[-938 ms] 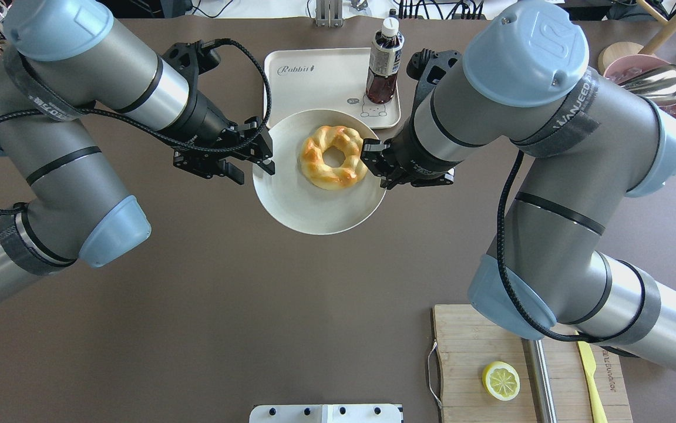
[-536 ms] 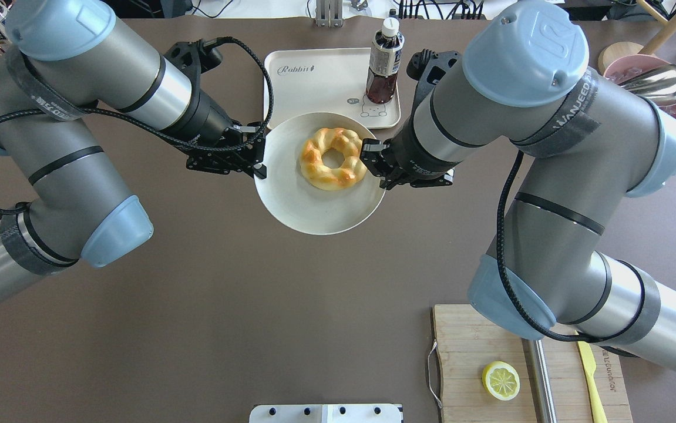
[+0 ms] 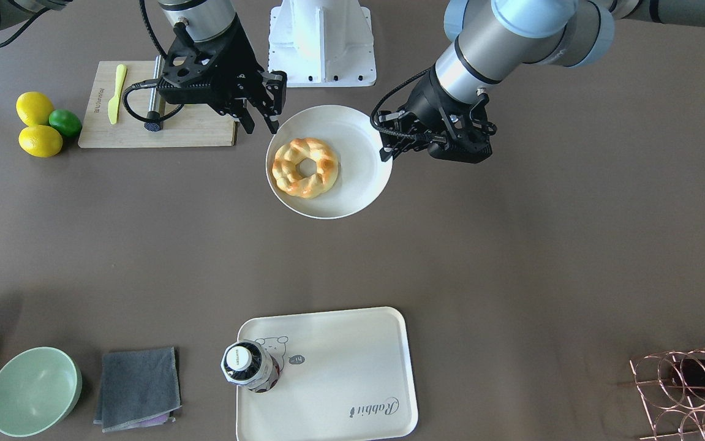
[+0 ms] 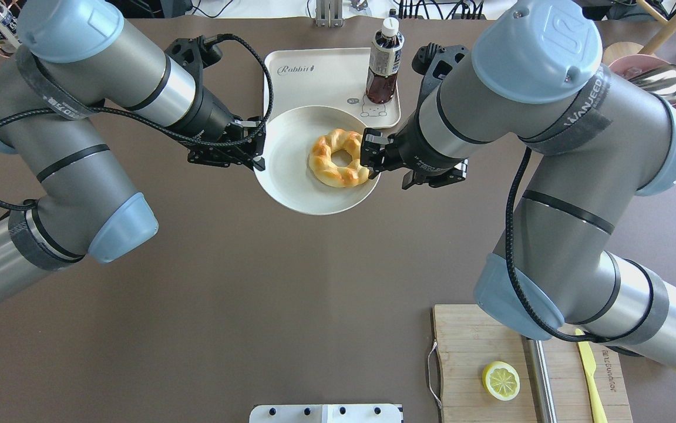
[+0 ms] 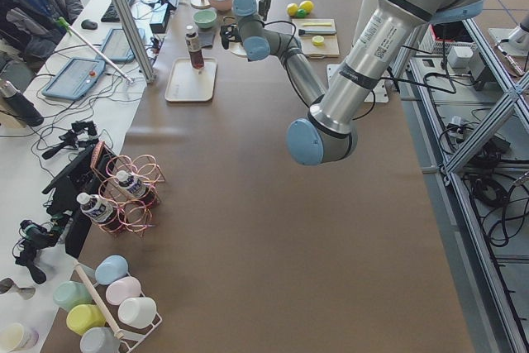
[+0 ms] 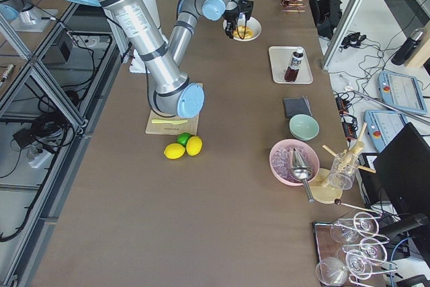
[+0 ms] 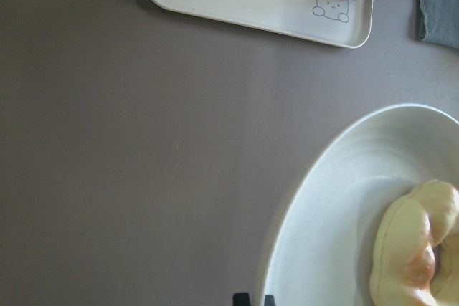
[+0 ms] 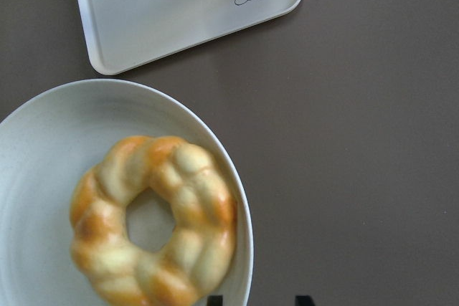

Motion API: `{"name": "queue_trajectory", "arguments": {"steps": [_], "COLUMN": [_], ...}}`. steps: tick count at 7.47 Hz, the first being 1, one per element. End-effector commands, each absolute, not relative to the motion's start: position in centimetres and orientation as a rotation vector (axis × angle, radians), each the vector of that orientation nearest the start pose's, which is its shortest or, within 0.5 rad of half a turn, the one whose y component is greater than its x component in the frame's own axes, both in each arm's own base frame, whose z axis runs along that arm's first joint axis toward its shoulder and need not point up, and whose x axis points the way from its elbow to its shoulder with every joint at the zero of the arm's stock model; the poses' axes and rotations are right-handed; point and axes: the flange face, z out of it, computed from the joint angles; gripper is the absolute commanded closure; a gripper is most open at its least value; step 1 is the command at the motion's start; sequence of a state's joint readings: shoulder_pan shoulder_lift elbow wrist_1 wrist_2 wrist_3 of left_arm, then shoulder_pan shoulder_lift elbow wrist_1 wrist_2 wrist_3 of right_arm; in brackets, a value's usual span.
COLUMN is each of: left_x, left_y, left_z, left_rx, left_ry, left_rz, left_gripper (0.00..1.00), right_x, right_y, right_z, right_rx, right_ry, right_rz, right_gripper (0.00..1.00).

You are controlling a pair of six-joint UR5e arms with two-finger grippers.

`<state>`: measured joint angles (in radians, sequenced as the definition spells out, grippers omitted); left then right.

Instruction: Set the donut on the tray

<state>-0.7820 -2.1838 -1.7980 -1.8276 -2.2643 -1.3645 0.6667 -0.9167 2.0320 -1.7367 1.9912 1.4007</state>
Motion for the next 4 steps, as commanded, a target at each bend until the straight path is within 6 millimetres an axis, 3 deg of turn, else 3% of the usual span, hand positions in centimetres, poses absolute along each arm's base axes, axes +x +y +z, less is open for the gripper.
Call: {"name": "queue_trajectory", "arguments": {"steps": [1,3,4], "left_x": [40.6,40.3,41.0], "left_y": [-53.6,-62.1,-65.2], "left_z": [19.6,24.0,24.8], "left_rx": [0.003,0.022,0.007], "left_ry": [1.199,1.172,1.15], "left_rz": [-0.176,-0.276,-0.324], "left_gripper": [1.0,1.0,1.0], "right_x": [-37.2,-36.1,-36.1], "right_y": [-42.6,-42.2,-42.1], "right_z": [11.9,12.3,13.0], "right_rx": [0.033,0.022,0.011], "right_ry": [-1.016,-0.984,-0.961], "right_rz": [0.275,0.293,0.301], "right_gripper": [0.0,0.0,0.0]}}
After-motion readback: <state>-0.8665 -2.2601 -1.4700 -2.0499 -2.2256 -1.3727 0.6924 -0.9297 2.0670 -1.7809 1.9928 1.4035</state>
